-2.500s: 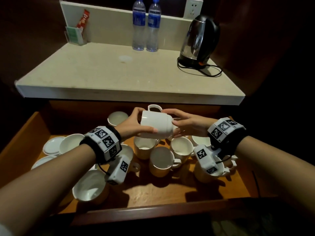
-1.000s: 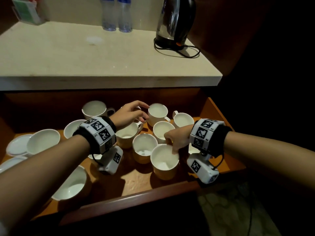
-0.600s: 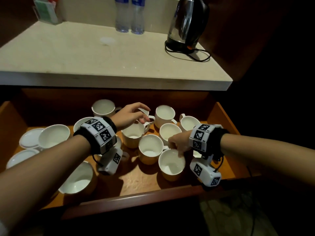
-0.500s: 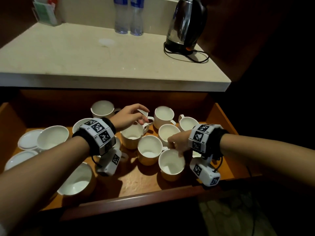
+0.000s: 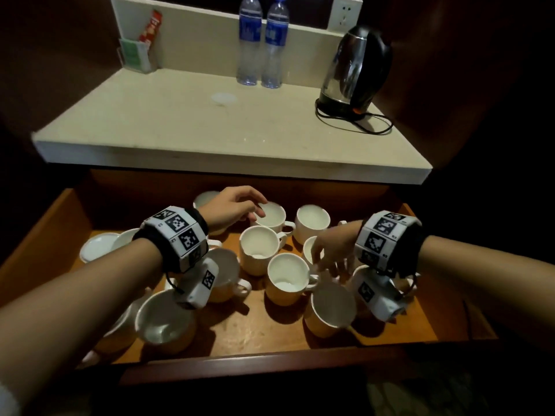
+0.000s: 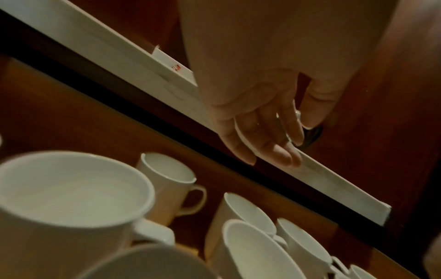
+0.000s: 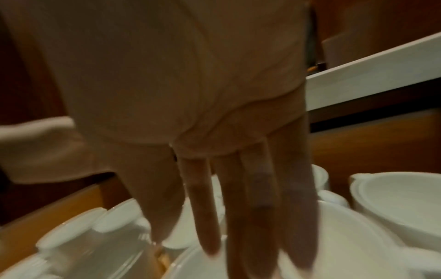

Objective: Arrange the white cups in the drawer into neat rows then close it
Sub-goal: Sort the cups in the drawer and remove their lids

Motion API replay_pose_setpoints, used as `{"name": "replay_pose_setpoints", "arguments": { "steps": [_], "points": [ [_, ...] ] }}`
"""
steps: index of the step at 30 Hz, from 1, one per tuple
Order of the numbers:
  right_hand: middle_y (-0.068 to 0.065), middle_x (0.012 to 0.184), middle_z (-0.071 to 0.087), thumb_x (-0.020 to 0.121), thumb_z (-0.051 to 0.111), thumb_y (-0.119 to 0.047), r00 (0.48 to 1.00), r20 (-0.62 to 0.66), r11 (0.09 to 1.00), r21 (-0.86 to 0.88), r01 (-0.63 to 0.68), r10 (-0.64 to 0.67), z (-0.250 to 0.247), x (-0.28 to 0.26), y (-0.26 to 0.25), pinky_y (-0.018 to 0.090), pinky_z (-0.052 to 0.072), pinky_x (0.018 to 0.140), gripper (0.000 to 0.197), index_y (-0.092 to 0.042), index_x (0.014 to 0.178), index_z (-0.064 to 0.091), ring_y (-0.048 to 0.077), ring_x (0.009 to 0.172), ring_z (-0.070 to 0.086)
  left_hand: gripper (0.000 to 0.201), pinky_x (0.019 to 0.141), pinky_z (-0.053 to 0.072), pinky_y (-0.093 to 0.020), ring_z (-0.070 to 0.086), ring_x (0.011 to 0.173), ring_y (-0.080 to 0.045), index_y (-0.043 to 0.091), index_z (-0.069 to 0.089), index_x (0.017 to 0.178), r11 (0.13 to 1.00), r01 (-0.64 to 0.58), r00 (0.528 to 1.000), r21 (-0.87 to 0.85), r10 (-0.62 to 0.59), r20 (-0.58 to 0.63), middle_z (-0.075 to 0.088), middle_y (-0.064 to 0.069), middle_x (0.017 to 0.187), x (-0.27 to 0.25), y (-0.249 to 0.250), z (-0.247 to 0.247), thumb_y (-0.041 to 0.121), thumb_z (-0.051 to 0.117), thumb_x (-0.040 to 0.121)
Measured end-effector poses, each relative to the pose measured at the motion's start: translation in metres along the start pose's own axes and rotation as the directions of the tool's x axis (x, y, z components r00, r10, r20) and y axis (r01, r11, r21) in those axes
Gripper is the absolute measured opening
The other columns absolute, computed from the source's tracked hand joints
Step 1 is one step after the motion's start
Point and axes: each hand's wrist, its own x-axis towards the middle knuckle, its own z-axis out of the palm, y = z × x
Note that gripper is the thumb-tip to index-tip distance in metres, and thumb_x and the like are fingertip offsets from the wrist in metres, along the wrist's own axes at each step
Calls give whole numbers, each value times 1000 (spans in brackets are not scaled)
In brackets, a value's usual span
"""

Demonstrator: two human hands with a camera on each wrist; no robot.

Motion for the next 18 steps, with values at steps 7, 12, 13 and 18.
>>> {"name": "replay_pose_setpoints", "arguments": {
  "steps": [7, 12, 13, 18],
  "points": [
    [3, 73, 64, 95, 55, -26, 953, -172, 961, 82, 266, -249, -24, 22, -85, 22, 51, 53, 30, -5, 115, 60, 13, 57, 59, 26, 70, 47, -23, 56, 68, -15, 12, 60, 90, 997, 62, 985, 41, -55, -161, 64, -10, 83, -38, -18, -59, -2, 39, 94],
    [11, 83, 65, 94, 55, -23, 897, -266, 919, 85, 385, -352, -28, 44, -144, 26, 52, 57, 27, -1, 110, 62, 19, 62, 60, 25, 55, 44, -10, 56, 58, -6, 13, 59, 88, 991, 132, 942, 30, -116, -315, 64, -5, 78, -74, -37, -104, -1, 40, 95],
    [11, 84, 65, 94, 56, -23, 889, -278, 911, 96, 402, -363, -27, 48, -155, 26, 52, 58, 27, -2, 110, 61, 21, 66, 61, 26, 54, 44, -10, 55, 60, -9, 15, 59, 85, 989, 147, 931, 23, -131, -341, 63, -6, 77, -82, -42, -112, -1, 40, 95],
    [6, 78, 68, 89, 63, -26, 821, -315, 865, 3, 502, -476, -19, 62, -207, 22, 49, 56, 30, -6, 111, 64, 18, 66, 63, 28, 55, 44, -14, 56, 55, -6, 15, 59, 83, 979, 203, 874, -25, -192, -445, 63, -7, 76, -114, -63, -142, 0, 38, 96]
  ]
}}
